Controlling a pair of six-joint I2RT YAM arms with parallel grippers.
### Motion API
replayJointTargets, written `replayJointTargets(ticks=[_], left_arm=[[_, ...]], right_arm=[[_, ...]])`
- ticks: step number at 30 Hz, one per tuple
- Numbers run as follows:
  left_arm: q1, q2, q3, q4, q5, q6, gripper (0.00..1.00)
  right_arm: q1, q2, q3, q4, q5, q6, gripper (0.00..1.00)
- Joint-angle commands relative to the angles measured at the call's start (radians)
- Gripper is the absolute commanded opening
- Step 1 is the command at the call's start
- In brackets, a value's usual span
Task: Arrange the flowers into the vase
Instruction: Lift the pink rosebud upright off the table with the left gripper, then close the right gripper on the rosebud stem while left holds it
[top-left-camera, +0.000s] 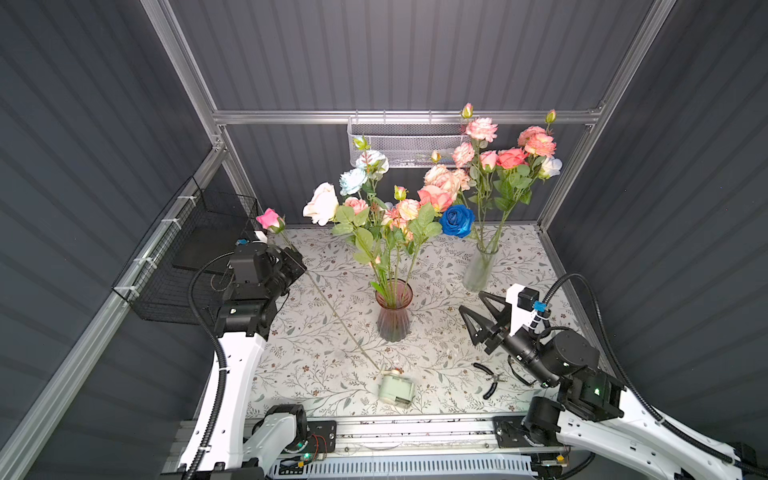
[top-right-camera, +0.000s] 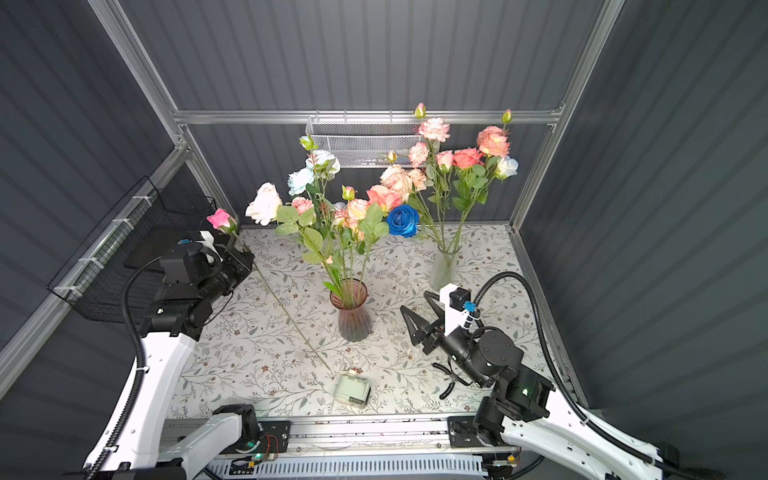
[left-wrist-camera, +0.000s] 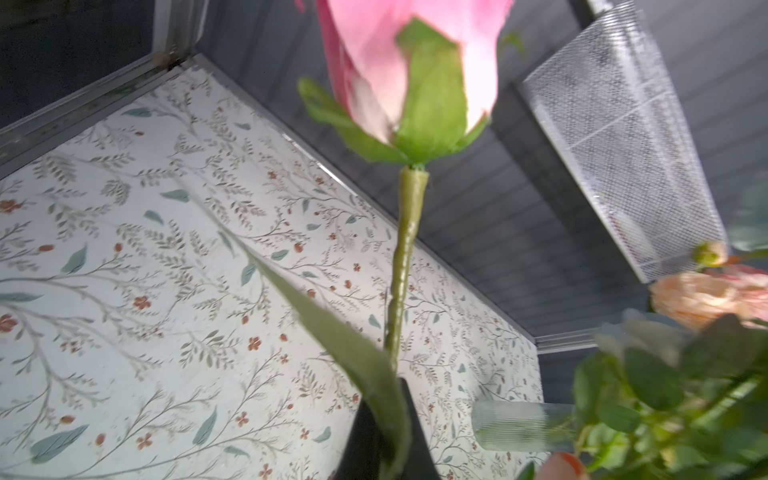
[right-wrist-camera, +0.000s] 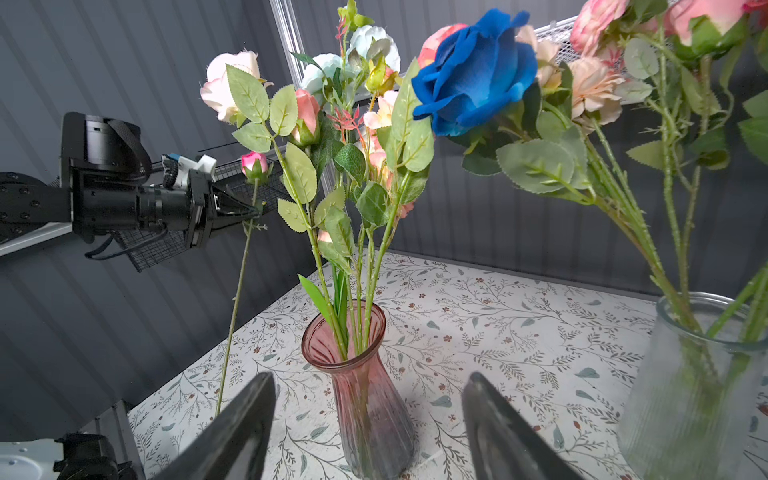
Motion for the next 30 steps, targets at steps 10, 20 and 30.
replayJointTargets(ticks=[10,20,30], left_arm=[[0.0,-0.107,0.142,0.011,0.248,0.27,0.0],[0.0,-0.32,0.187,0.12,0.323,0.292,0.0],[0.0,-0.288,0.076,0.695,0.773,-0.122,0.0]], right_arm=[[-0.002,0.035,0.1,0.0,-0.177,-0.022,0.74],[0.0,0.3,0.302,0.045,-0.543,0.029,0.75],[0.028,0.645,0.588,0.133,-0.804,0.102,0.75]])
